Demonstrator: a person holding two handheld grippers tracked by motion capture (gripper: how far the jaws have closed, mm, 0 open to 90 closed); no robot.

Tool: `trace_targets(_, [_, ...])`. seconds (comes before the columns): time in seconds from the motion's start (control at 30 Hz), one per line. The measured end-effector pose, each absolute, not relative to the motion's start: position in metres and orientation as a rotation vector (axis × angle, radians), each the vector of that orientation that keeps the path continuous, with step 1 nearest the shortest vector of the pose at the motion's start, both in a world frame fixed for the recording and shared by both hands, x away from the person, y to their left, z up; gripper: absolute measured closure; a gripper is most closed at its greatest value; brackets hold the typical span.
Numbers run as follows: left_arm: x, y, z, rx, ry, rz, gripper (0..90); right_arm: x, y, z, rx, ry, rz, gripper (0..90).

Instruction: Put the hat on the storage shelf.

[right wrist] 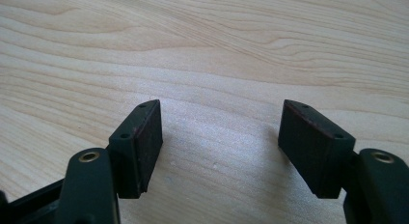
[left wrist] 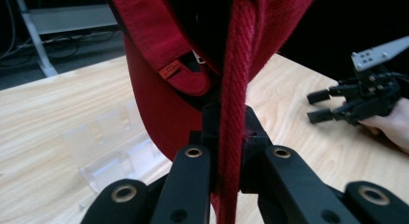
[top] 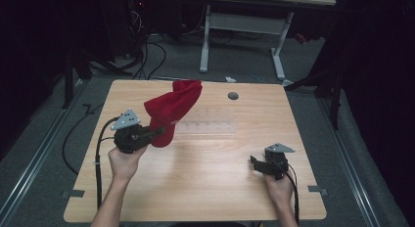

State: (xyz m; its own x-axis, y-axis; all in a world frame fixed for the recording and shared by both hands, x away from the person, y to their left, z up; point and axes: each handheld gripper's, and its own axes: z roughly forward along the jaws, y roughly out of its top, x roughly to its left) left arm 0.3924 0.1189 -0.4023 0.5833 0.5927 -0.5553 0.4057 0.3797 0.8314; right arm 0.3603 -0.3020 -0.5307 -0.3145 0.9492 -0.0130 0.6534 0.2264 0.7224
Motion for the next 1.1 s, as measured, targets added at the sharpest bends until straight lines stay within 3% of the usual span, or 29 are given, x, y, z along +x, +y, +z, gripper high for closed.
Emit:
trace_targets(0.5, [0.427,0.117,-0.395,1.215,0.995,0.236,85.0,0.36,-0.302,-0.531,1.474,2.051,0.868,32.4])
trace_targets(1.1, [0.463,0.114,-0.411,1.199,1.05,0.306,85.0,0.36,-0.302,-0.531,1.471,2.051,0.867,32.2])
